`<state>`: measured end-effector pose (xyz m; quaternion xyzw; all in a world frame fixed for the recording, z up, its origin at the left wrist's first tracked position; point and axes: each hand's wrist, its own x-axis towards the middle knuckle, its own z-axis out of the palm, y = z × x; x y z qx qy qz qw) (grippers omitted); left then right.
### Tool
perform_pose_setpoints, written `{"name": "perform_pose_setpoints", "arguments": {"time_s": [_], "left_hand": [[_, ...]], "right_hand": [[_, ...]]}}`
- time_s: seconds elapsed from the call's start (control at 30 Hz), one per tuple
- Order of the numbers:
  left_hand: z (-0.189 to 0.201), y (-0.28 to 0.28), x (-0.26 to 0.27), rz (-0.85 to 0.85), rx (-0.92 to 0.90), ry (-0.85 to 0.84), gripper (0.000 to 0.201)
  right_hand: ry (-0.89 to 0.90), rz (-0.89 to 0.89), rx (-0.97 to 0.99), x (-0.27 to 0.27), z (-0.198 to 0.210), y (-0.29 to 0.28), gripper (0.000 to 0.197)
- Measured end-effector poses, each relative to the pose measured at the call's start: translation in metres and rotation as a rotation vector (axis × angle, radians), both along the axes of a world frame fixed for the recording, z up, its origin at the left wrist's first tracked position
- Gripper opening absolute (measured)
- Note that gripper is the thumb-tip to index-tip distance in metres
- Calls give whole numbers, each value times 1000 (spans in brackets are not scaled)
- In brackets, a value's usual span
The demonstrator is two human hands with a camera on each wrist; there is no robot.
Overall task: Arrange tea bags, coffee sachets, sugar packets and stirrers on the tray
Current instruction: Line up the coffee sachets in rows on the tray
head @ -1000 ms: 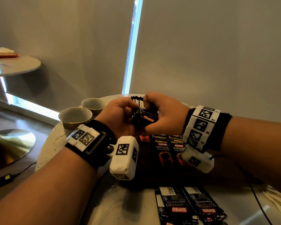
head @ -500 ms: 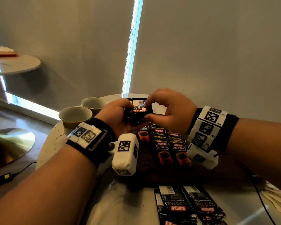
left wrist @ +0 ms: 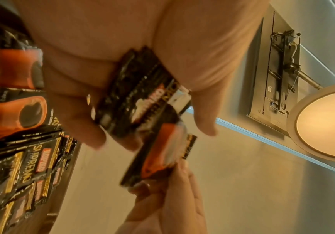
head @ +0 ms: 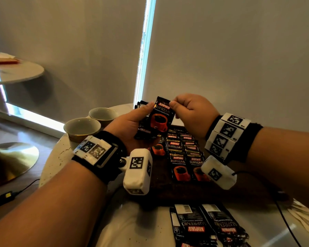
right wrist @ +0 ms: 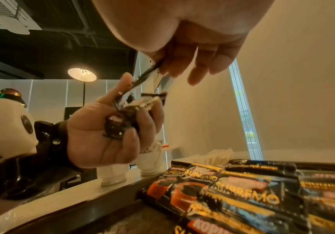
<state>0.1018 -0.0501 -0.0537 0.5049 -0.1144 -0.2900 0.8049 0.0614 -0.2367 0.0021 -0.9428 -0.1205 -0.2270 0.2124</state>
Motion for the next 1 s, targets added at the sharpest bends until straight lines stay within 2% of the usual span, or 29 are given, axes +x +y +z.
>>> {"name": "perform_pose_setpoints", "arguments": {"time_s": [0.13,0.2,0.27,0.33,0.4,0.47,0.6,0.8,1.0], "left_hand": [[-5,-1,2,34,-28,-24,60],[-8,-1,4,60,-22,-30,62],[-8,-2,5,68,-18,-31,58],[-9,-3,6,70,-12,-42,51],[-10,-3,6,64,-5,-56,55],[-9,-2,4,54,6,-66,59],[-7,-2,2,80,21,-65,50],[-1,-2,-3,72,55,-67,50],[9,11,8,266,-72,66,70]], "right_hand": [[-12,-11,20,-3,-7,3,13],[-58,47,-25,-7,-7,3,41],[-73,161,-178,-11,-4,4,62],[-32,217,-337,-13,-3,6,64],[17,209,-380,-13,-3,10,57],[19,191,-367,-12,-6,11,51],[19,177,-336,-8,-9,12,48],[26,139,-304,-7,-11,13,52],[109,12,-197,-3,-8,8,53]]}}
